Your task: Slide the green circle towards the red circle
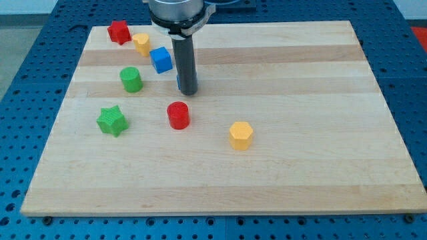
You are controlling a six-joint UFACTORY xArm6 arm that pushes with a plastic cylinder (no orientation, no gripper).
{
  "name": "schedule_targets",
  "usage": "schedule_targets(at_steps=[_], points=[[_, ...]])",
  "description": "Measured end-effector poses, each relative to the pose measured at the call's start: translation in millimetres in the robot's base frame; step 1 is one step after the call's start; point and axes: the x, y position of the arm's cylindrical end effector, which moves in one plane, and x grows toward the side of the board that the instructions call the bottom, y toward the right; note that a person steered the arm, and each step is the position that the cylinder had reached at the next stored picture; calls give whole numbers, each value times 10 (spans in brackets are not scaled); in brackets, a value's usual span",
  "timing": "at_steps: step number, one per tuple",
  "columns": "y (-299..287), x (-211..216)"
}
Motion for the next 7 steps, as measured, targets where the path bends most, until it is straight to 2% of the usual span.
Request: schedule_targets(at_steps=[1,2,4,5,7], points=[[-318,296],[-1018,310],[-2100,-234],[-2135,-588],[-1865,-695]])
